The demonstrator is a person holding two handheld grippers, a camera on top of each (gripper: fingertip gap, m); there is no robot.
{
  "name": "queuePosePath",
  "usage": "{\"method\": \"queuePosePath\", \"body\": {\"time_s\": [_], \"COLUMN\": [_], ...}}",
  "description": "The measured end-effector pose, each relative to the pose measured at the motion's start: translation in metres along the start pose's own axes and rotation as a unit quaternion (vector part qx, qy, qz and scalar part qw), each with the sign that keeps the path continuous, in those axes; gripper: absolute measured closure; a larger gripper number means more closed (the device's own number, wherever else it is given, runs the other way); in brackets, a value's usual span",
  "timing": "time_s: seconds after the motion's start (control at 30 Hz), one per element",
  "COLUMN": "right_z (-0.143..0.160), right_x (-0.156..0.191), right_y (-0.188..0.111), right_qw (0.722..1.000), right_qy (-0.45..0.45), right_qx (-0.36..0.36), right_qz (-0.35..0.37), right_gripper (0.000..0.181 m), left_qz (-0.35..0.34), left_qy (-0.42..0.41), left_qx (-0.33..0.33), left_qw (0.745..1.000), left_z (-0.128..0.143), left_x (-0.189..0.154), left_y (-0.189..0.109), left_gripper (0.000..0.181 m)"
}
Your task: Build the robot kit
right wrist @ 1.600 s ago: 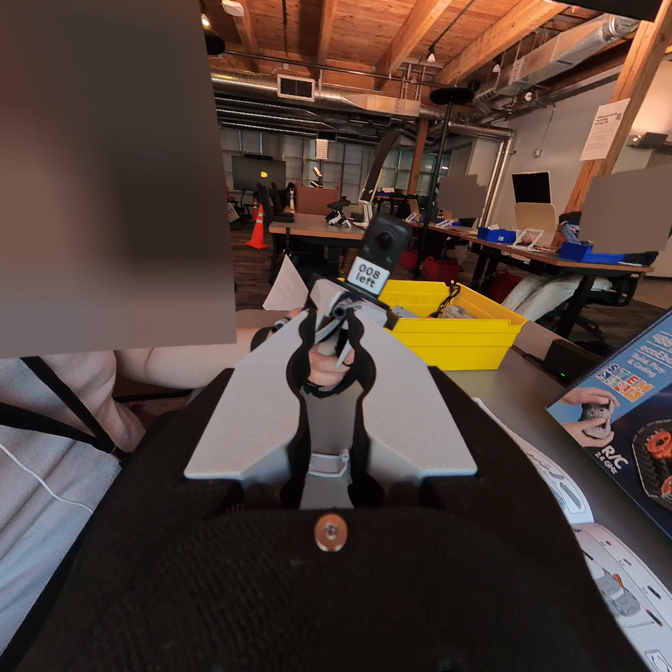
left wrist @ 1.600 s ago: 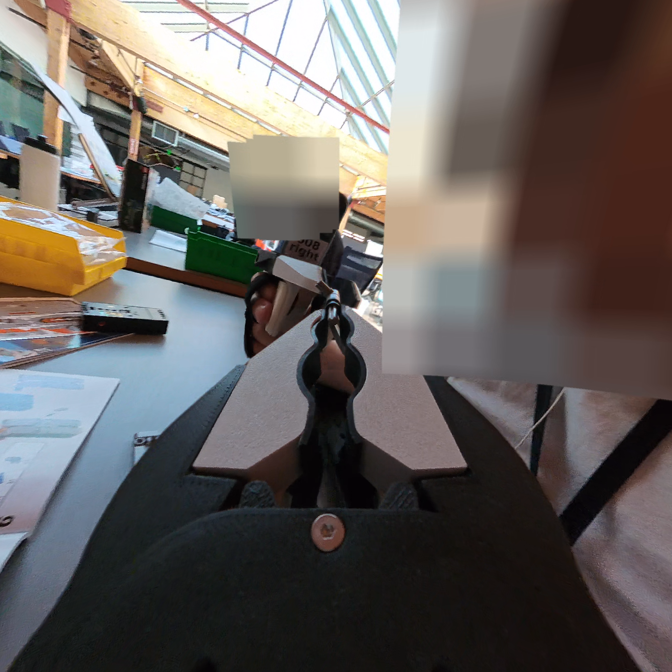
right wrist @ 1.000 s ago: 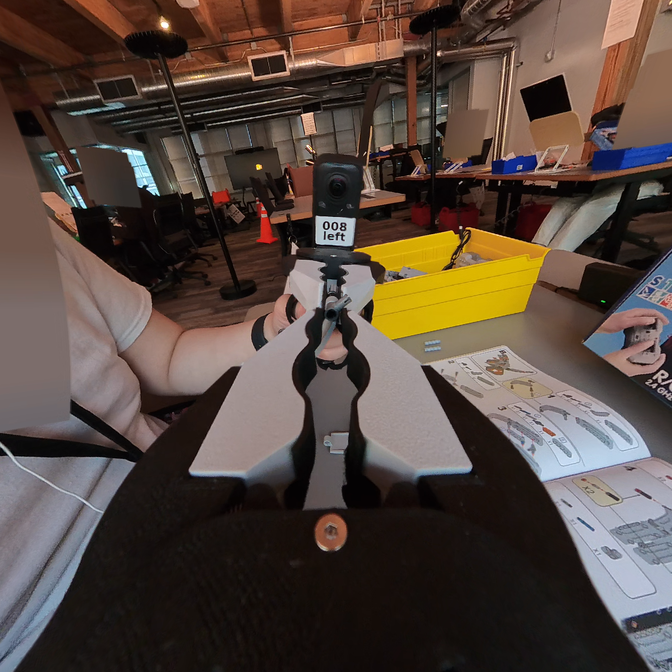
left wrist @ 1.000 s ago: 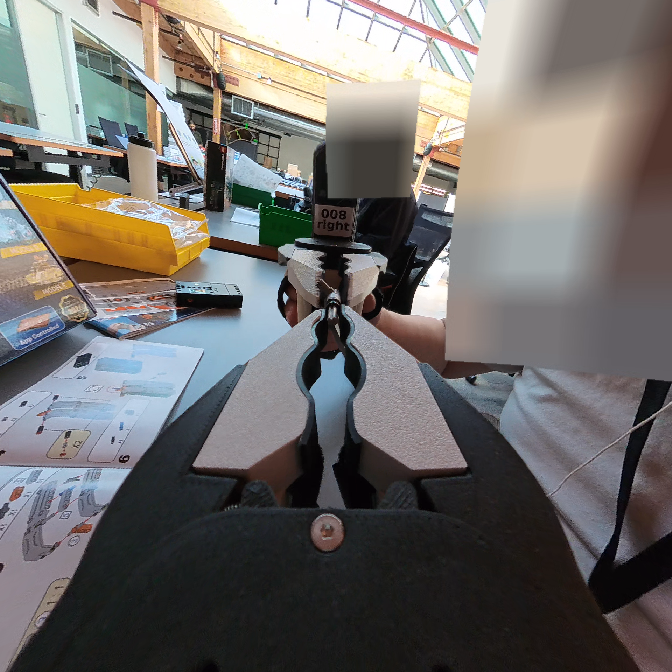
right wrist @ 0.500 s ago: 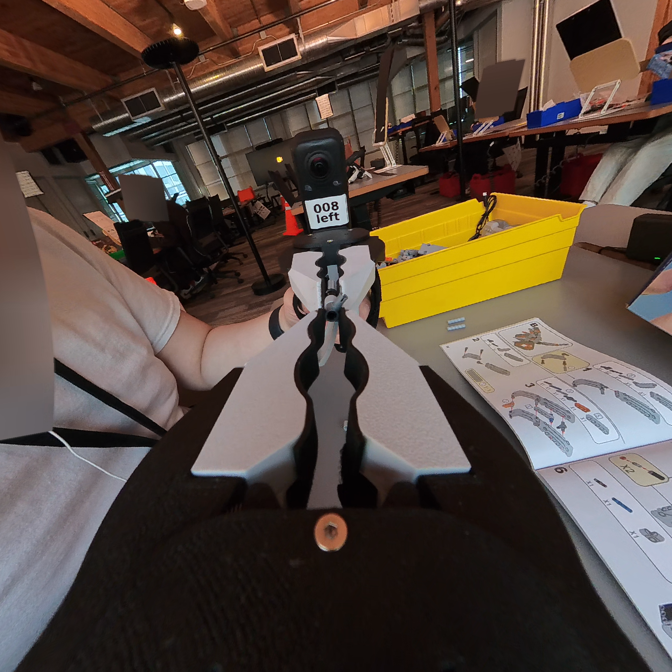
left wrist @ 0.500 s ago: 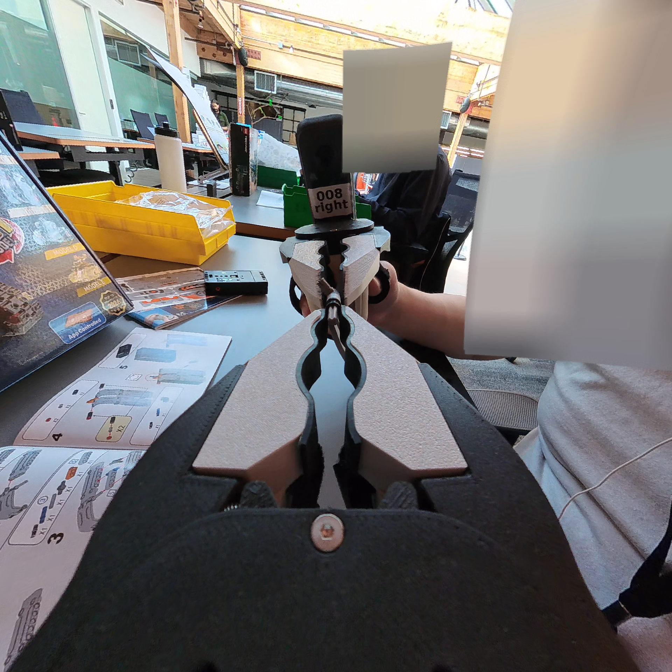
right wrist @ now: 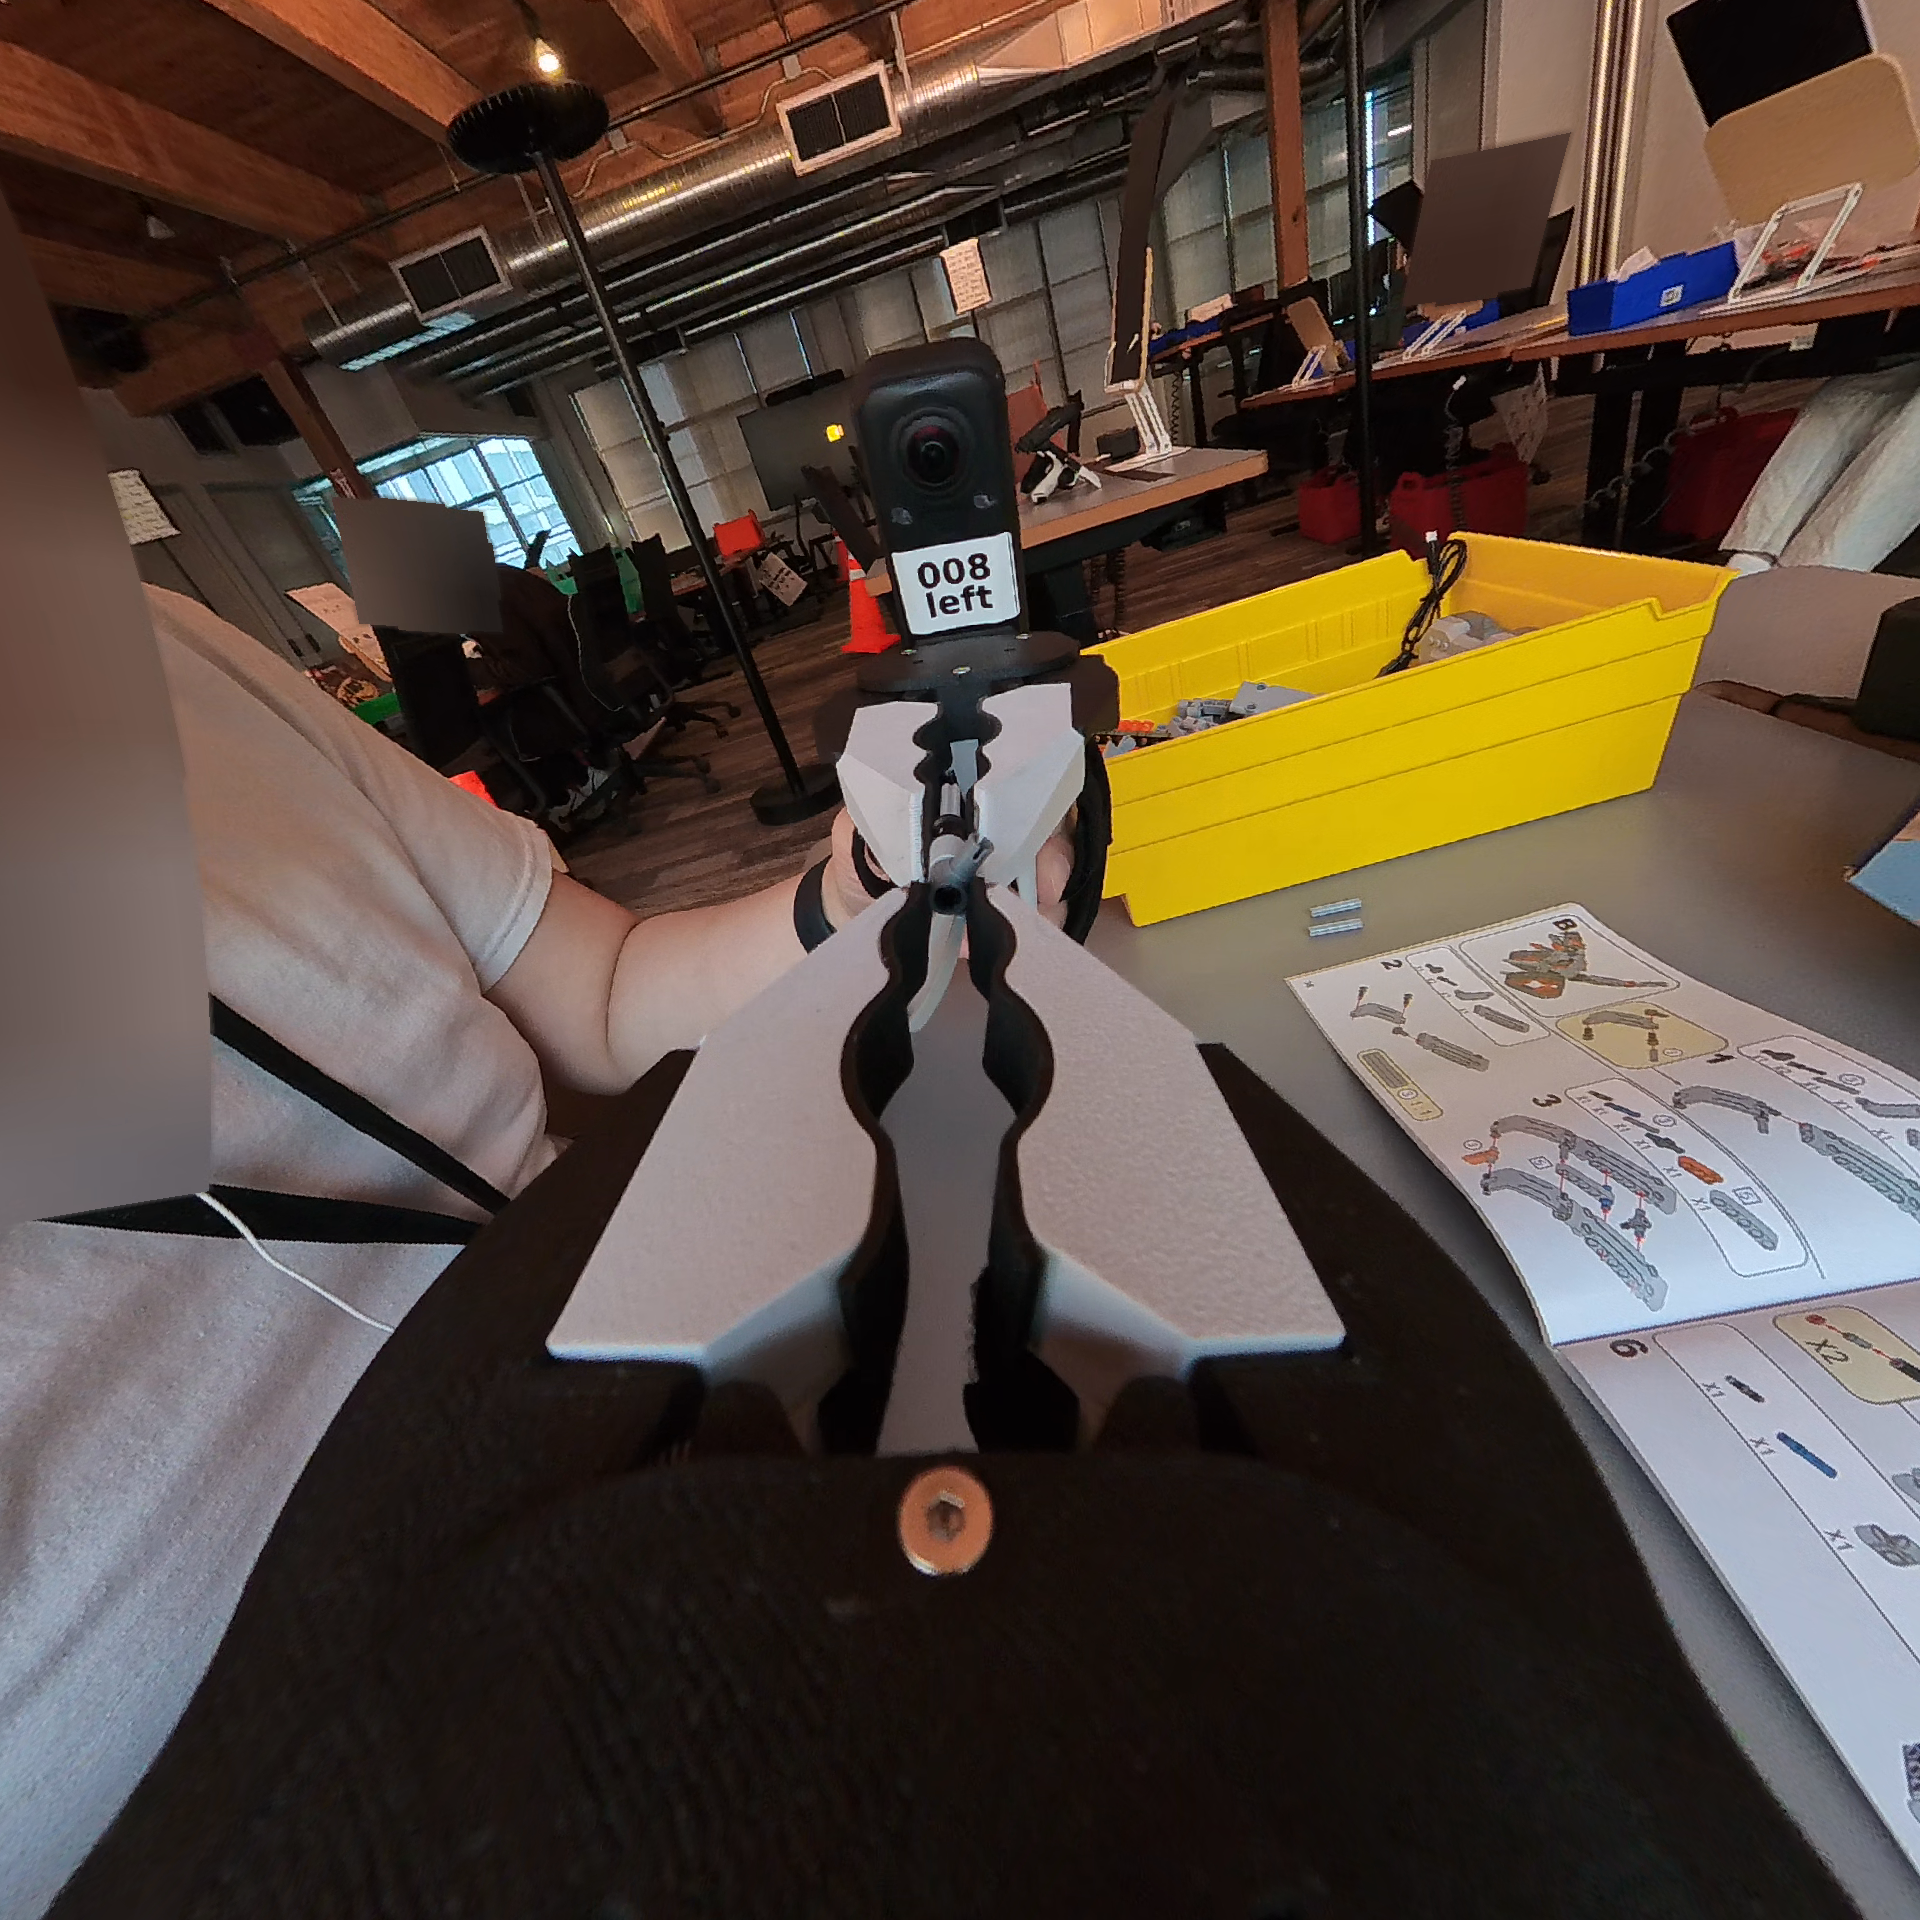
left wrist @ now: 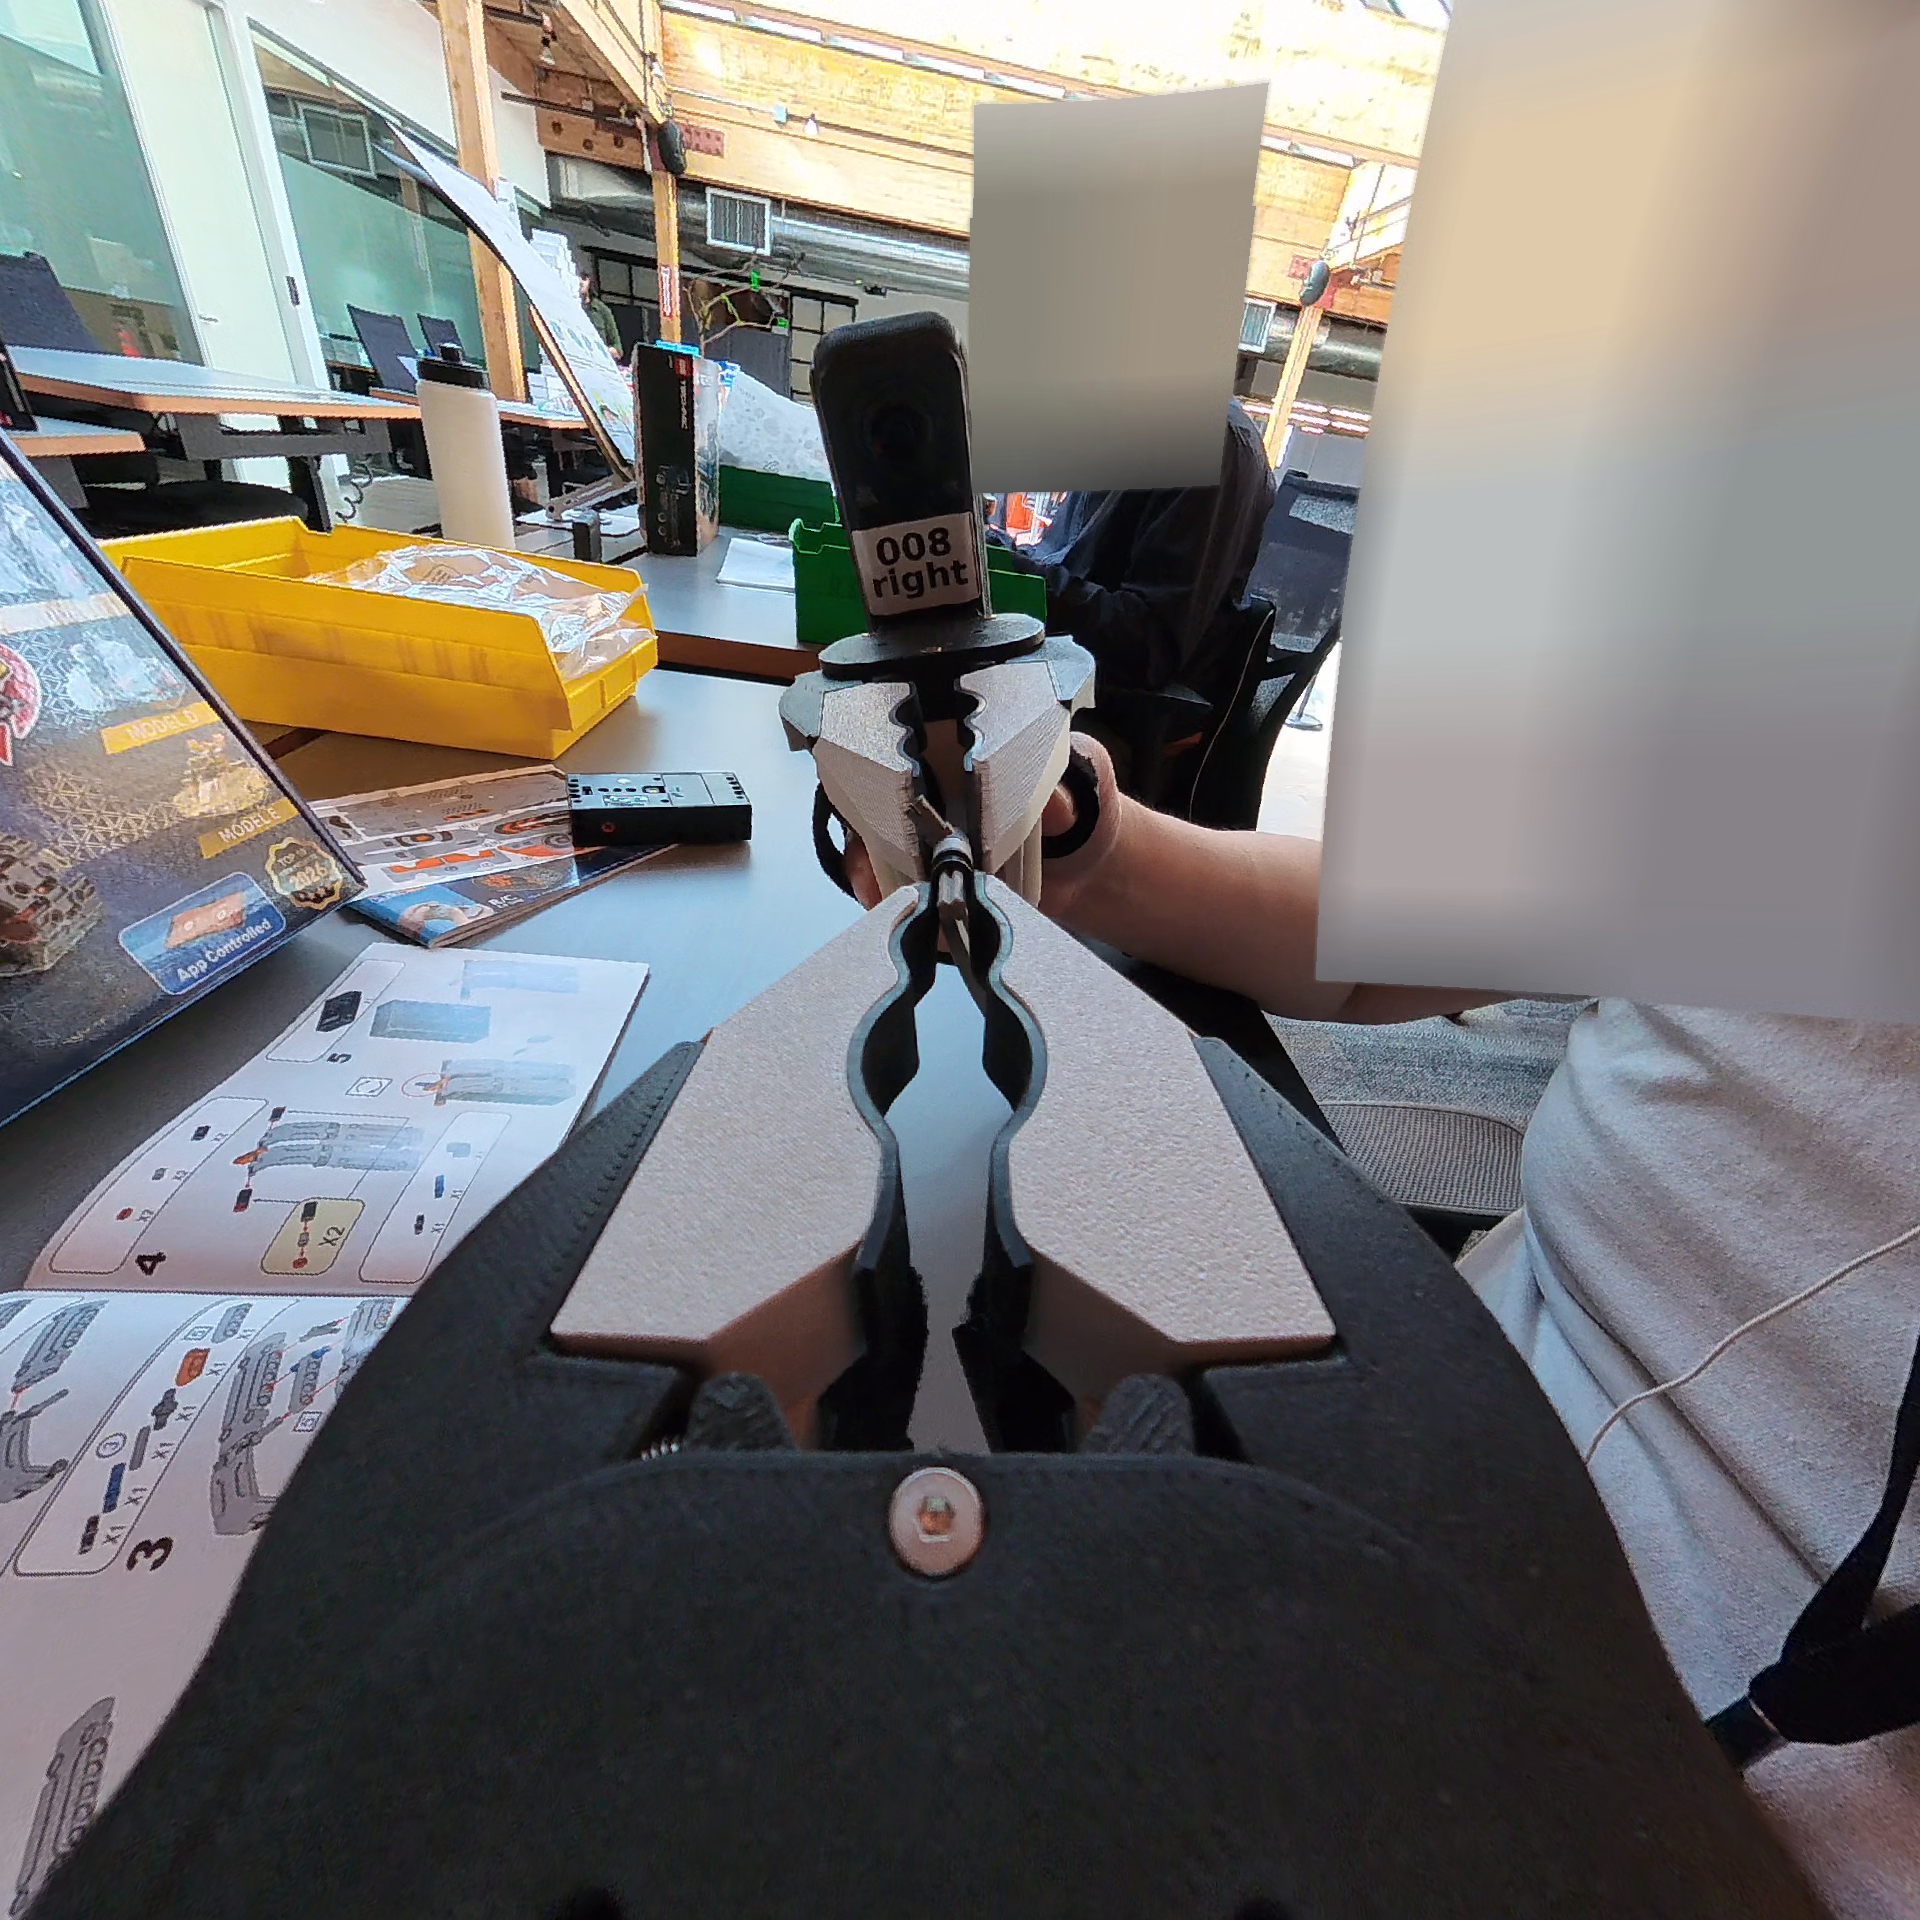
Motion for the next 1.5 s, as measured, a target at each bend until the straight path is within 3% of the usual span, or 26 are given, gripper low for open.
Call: {"method": "queuePosePath", "body": {"time_s": [0.7,0.93,1.0,1.5], "right_z": [0.005,0.01,0.009,0.01], "right_x": [-0.008,-0.011,-0.01,-0.014], "right_y": [-0.005,-0.003,-0.003,-0.002], "right_qw": [0.998,0.998,0.998,0.994], "right_qy": [0.065,0.058,0.06,0.101], "right_qx": [-0.003,0.011,0.008,-0.005], "right_qz": [-0.025,-0.016,-0.022,-0.035], "right_gripper": [0.176,0.176,0.175,0.175], "left_qz": [-0.013,-0.003,-0.011,-0.017], "left_qy": [0.001,-0.034,-0.027,-0.024], "left_qx": [0.014,0.0,-0.004,0.011], "left_qw": [1.0,0.999,1.0,1.0], "left_z": [0.008,0.008,0.006,0.008], "left_x": [0.004,0.005,0.006,0.009], "left_y": [0.001,0.004,0.004,0.0], "left_gripper": [0.179,0.17,0.177,0.177]}}
Point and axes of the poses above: each gripper's, where its closed fingertips meet, y out along the fingers, z out of its underside, x = y × z across the jaws, the point moved 2 cm from there along -y, back along the fingers, and after that the axes turned 2 degrees about y, right-handed, at the moved point
